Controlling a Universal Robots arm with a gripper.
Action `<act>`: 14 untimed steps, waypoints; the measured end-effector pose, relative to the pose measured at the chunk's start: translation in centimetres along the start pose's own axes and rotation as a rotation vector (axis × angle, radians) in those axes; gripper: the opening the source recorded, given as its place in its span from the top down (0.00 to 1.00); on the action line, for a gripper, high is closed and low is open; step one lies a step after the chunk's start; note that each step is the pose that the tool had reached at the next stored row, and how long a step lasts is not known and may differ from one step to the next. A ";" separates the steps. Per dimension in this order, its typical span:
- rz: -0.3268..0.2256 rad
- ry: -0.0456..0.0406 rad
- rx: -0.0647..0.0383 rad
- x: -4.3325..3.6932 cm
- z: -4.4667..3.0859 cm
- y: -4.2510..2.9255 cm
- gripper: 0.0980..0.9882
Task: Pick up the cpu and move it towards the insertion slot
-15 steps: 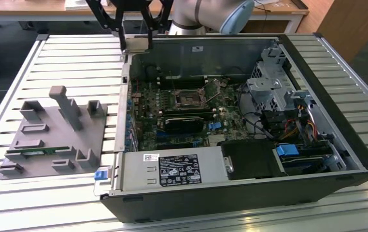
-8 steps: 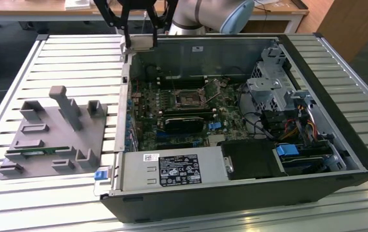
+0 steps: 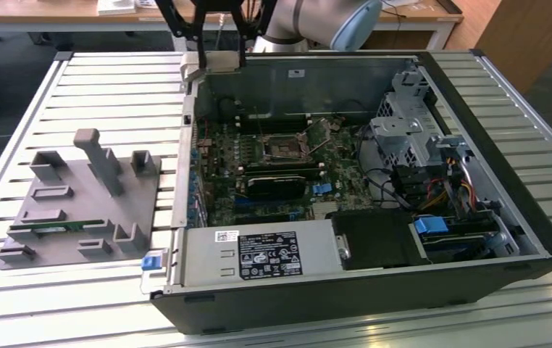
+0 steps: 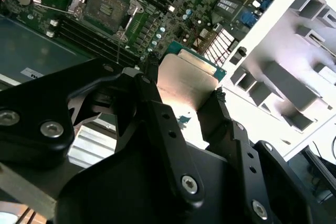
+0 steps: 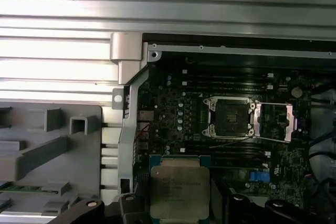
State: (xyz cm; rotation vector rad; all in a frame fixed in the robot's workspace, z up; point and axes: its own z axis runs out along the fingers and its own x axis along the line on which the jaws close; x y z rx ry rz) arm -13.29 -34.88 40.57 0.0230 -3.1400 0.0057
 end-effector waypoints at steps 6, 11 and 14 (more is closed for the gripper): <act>0.000 0.0001 0.000 -2.18 -0.01 0.65 0.50; 0.000 0.0000 -0.001 -3.31 0.00 1.00 0.50; 0.000 0.0001 -0.001 -3.94 -0.01 1.23 0.50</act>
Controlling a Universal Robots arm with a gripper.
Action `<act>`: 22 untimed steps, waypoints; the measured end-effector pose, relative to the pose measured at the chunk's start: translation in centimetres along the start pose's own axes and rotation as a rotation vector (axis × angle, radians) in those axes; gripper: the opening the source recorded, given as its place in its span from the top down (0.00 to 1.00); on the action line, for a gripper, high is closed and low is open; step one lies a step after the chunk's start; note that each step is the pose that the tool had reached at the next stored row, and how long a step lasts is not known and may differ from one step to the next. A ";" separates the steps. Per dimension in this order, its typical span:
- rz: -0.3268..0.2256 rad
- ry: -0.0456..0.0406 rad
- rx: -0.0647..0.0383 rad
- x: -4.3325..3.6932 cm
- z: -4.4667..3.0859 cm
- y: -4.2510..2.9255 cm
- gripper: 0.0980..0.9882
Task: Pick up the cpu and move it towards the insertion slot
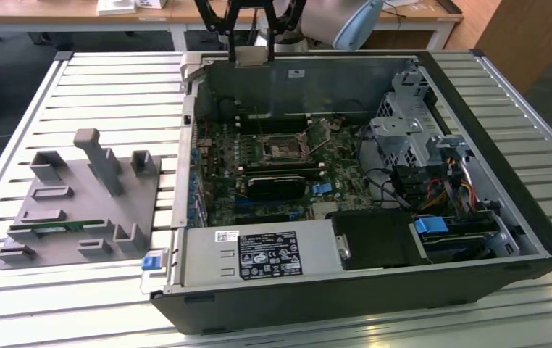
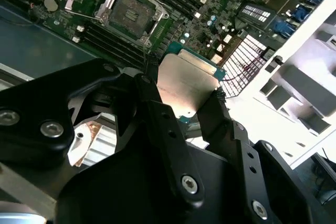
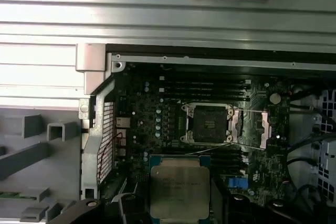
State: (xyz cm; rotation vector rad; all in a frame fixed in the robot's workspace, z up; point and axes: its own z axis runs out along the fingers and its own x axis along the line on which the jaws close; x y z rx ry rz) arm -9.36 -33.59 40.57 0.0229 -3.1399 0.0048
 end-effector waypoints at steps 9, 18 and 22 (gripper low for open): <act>0.000 -0.0001 0.000 -1.79 0.00 1.04 0.50; 0.000 0.0000 0.000 -3.56 0.00 2.14 0.50; 0.000 -0.0001 0.000 -4.33 0.00 2.47 0.50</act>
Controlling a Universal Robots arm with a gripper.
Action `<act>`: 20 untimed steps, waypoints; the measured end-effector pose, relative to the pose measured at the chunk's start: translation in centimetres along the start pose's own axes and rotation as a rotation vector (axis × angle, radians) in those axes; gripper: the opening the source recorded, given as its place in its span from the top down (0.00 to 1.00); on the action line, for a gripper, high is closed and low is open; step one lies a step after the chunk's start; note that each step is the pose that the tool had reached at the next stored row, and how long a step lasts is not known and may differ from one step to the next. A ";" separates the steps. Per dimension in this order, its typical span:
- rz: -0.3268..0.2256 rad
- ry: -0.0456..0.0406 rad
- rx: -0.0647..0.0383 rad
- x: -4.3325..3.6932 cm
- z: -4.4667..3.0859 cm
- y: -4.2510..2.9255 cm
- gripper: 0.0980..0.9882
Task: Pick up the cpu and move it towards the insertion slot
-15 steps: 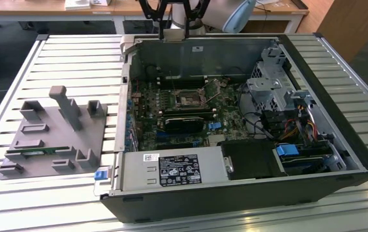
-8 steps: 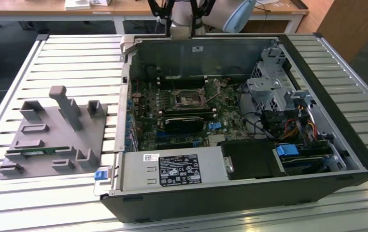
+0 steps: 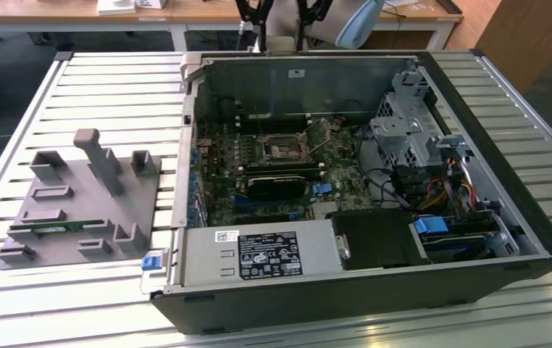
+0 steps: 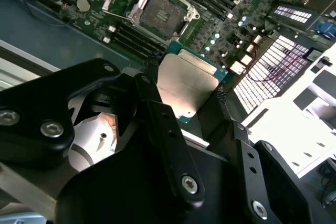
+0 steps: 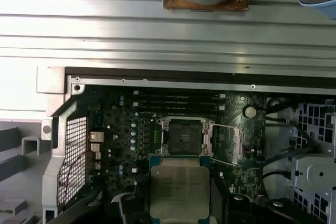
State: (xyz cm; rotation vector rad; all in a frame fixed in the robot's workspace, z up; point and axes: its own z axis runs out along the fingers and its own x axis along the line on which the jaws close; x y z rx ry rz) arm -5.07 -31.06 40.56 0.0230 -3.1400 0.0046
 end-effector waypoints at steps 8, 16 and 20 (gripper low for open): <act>0.000 0.0001 0.000 -1.29 0.00 0.54 0.50; 0.000 -0.0012 0.000 -2.46 0.01 0.52 0.50; 0.000 -0.0019 0.000 -3.00 0.00 0.51 0.50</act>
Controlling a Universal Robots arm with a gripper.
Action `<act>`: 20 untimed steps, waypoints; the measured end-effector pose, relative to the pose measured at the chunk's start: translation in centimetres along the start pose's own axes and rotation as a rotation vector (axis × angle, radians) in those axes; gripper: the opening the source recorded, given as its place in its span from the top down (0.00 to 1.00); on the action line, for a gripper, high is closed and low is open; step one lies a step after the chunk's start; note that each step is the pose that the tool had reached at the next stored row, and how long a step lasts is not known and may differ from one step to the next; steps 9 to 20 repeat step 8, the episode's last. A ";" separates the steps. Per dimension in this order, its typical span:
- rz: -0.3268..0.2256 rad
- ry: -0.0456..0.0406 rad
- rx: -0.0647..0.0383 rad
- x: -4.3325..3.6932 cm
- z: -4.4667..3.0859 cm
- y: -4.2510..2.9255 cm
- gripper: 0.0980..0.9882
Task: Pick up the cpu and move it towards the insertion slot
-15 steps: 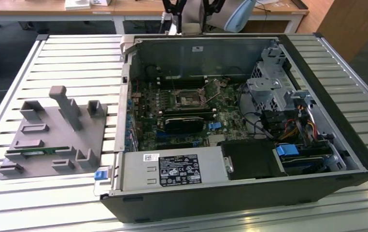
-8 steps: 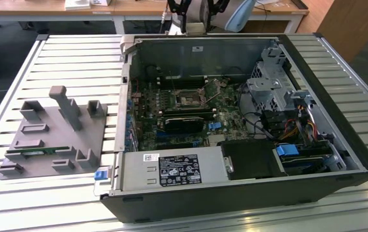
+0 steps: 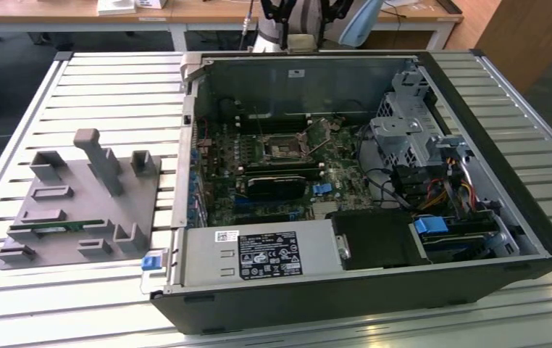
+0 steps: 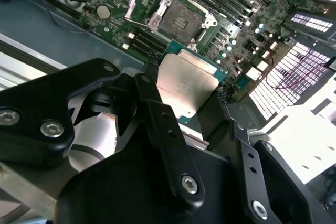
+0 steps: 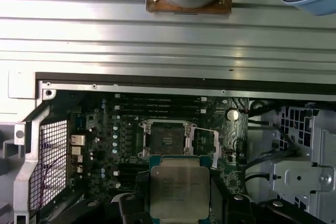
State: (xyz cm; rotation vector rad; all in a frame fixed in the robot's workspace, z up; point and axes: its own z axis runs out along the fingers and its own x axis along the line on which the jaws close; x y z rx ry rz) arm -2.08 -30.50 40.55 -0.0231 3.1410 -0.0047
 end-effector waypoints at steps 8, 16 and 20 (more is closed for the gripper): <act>0.000 -0.0006 0.000 -0.12 0.00 0.00 0.50; 0.000 -0.0006 0.000 -0.12 0.00 0.00 0.50; 0.000 -0.0006 0.000 -0.12 0.00 0.00 0.50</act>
